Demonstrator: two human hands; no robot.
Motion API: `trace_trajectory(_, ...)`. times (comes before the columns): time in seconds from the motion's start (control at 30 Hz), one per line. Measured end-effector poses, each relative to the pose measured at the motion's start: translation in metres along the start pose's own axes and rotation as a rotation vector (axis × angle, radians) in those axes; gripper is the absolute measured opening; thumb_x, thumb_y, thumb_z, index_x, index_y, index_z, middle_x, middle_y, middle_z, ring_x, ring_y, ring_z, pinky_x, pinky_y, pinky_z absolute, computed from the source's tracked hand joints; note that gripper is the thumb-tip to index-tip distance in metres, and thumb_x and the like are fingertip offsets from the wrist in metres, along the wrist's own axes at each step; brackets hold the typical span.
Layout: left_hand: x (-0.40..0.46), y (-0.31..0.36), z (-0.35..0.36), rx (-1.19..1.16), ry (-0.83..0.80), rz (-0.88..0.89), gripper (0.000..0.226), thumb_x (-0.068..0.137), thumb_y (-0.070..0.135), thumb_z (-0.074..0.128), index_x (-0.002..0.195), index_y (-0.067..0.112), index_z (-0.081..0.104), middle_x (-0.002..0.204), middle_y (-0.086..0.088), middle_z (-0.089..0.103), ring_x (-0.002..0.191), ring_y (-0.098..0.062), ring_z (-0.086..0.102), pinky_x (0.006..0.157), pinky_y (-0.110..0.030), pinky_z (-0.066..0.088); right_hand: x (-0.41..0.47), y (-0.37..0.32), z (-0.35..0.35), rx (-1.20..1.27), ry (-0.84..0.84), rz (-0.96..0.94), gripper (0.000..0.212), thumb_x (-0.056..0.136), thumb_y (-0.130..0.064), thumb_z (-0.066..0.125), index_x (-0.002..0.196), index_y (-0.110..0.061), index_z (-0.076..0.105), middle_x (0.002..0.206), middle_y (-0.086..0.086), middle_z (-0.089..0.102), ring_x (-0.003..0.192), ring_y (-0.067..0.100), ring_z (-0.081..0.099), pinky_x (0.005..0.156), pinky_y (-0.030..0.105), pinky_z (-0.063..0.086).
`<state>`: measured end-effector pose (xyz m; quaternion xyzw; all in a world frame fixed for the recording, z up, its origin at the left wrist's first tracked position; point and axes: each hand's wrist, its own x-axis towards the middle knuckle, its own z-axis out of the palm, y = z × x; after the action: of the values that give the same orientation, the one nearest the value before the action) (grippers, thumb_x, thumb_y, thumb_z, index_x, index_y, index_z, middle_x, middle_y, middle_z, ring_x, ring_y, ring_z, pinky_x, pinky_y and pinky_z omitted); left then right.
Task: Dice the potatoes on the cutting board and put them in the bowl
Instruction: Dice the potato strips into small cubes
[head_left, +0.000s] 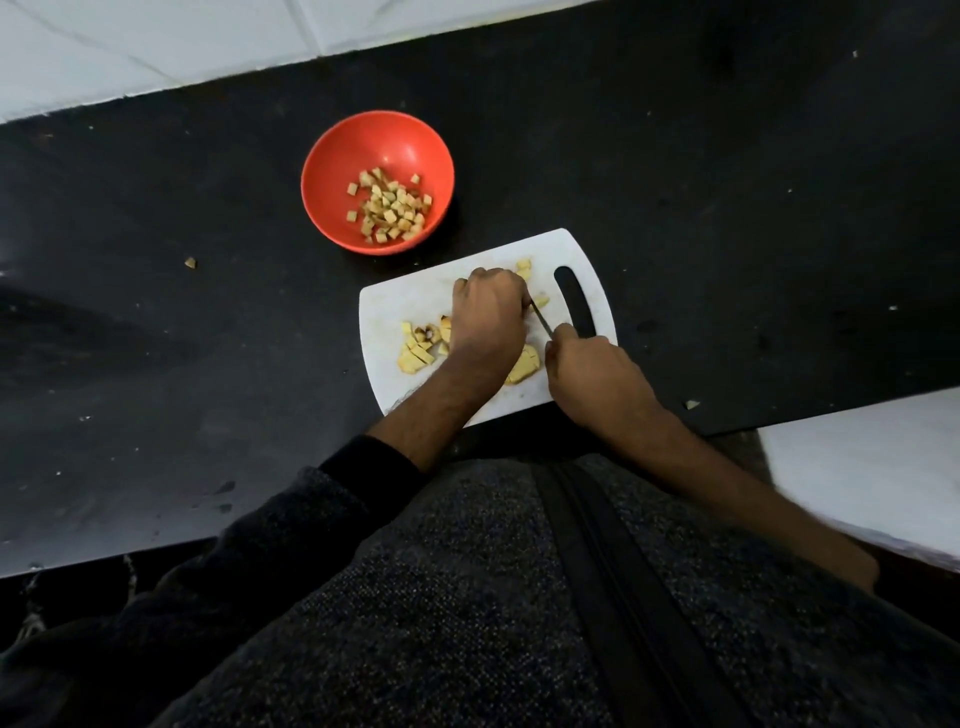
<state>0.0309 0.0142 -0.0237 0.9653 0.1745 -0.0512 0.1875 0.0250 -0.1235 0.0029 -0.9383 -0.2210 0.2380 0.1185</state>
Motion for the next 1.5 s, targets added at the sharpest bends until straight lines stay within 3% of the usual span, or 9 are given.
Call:
trace_trajectory(0.23, -0.003, -0.003, -0.001, -0.042, 0.021, -0.048, 0.012, 0.09, 0.011, 0.067, 0.094, 0.018, 0.075, 0.095, -0.001, 0.071, 0.095, -0.02, 0.059, 0.091, -0.036, 0.043, 0.003, -0.002, 0.003, -0.006, -0.035, -0.007, 0.02, 0.104, -0.023, 0.034, 0.108, -0.009, 0.047, 0.097, 0.018, 0.063, 0.084, 0.035, 0.059, 0.065, 0.037, 0.038)
trace_trajectory(0.4, -0.005, -0.001, -0.003, -0.033, 0.035, -0.063, 0.012, 0.089, 0.011, 0.067, 0.091, 0.02, 0.075, 0.095, 0.001, 0.072, 0.098, -0.02, 0.06, 0.092, -0.036, 0.043, 0.002, -0.004, 0.004, -0.065, -0.111, 0.02, 0.016, 0.099, -0.014, 0.036, 0.111, -0.007, 0.044, 0.104, 0.02, 0.062, 0.093, 0.039, 0.061, 0.066, 0.04, 0.038)
trace_trajectory(0.57, -0.008, -0.003, -0.006, -0.067, 0.046, -0.075, 0.013, 0.09, 0.012, 0.066, 0.085, 0.022, 0.073, 0.091, 0.003, 0.072, 0.098, -0.02, 0.059, 0.091, -0.036, 0.042, -0.014, 0.002, 0.001, -0.091, -0.167, 0.05, 0.016, 0.098, -0.017, 0.039, 0.111, -0.007, 0.044, 0.107, 0.019, 0.06, 0.098, 0.041, 0.06, 0.07, 0.039, 0.038)
trace_trajectory(0.73, -0.011, -0.005, -0.005, -0.088, 0.056, -0.083, 0.011, 0.093, 0.014, 0.064, 0.091, 0.02, 0.074, 0.093, 0.001, 0.073, 0.098, -0.02, 0.059, 0.091, -0.037, 0.042, -0.017, 0.007, -0.002, -0.081, -0.156, 0.052, 0.022, 0.102, -0.026, 0.035, 0.109, -0.009, 0.047, 0.104, 0.019, 0.06, 0.096, 0.04, 0.06, 0.071, 0.039, 0.039)
trace_trajectory(0.93, -0.014, -0.01, -0.004, -0.048, 0.08, -0.073, 0.016, 0.093, 0.015, 0.064, 0.102, 0.019, 0.076, 0.101, 0.0, 0.073, 0.101, -0.021, 0.059, 0.089, -0.036, 0.045, -0.019, -0.001, -0.005, -0.01, -0.025, -0.013, 0.027, 0.105, -0.033, 0.032, 0.103, -0.01, 0.046, 0.08, 0.009, 0.049, 0.079, 0.035, 0.056, 0.065, 0.037, 0.039)
trace_trajectory(1.13, -0.015, -0.006, -0.007, 0.02, 0.101, -0.062, 0.015, 0.094, 0.015, 0.061, 0.098, 0.013, 0.075, 0.098, -0.006, 0.07, 0.097, -0.024, 0.057, 0.084, -0.035, 0.043, -0.003, -0.007, 0.002, -0.047, -0.007, -0.054, 0.021, 0.103, -0.023, 0.035, 0.111, -0.008, 0.048, 0.096, 0.018, 0.062, 0.086, 0.038, 0.062, 0.064, 0.039, 0.041)
trace_trajectory(1.5, -0.019, -0.01, -0.002, -0.112, 0.083, -0.126, 0.018, 0.087, 0.006, 0.063, 0.096, 0.014, 0.077, 0.099, -0.004, 0.073, 0.101, -0.024, 0.058, 0.088, -0.037, 0.046, -0.002, -0.009, 0.009, -0.008, -0.085, -0.054, 0.01, 0.102, -0.021, 0.035, 0.097, -0.013, 0.037, 0.093, 0.019, 0.061, 0.083, 0.039, 0.06, 0.064, 0.038, 0.037)
